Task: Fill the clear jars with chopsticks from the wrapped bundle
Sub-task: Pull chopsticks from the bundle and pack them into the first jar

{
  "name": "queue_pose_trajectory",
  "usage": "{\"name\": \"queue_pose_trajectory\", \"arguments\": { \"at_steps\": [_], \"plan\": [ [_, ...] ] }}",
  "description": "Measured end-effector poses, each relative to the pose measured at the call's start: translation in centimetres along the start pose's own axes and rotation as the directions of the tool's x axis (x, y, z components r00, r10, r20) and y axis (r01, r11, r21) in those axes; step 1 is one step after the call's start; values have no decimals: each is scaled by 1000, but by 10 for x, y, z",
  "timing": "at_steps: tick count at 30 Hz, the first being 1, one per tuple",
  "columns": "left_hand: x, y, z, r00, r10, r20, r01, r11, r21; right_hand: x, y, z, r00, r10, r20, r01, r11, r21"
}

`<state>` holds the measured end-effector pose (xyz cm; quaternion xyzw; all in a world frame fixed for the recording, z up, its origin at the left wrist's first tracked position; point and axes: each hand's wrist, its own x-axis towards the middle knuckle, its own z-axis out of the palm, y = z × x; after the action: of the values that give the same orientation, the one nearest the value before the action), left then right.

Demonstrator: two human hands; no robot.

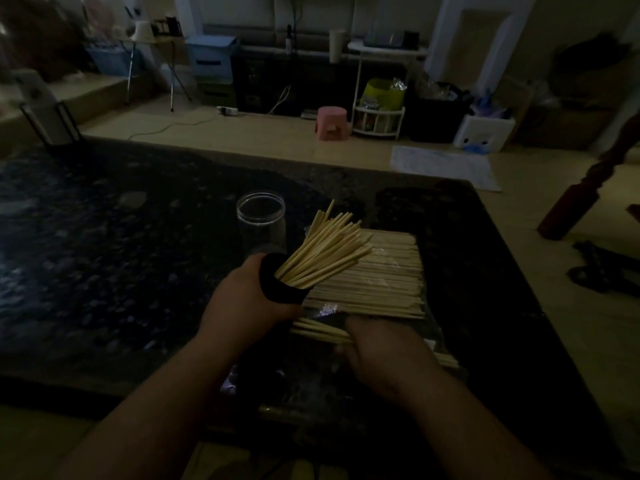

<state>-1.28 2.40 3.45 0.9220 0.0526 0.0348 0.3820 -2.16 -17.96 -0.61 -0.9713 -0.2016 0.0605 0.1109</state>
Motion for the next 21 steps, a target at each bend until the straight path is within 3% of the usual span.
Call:
{"name": "queue_pose_trajectory", "arguments": {
  "at_steps": [5,11,17,21],
  "plan": [
    [-1,0,2,1000,-15,-6,15,1000,14,-8,-10,-29,997,-52,-52,47,995,-91],
    [0,-1,5,1000,-16,21,14,997,76,-6,-8,-44,939,-168,-299,150,985,-80],
    [-2,-3,5,1000,-1,2,1,995,97,-2,-2,-41,758,-193,-623,103,979,-178],
    [-1,-6,5,1000,-11,22,8,991,131,-1,-2,-46,677,-74,-732,108,994,-1]
  ]
}}
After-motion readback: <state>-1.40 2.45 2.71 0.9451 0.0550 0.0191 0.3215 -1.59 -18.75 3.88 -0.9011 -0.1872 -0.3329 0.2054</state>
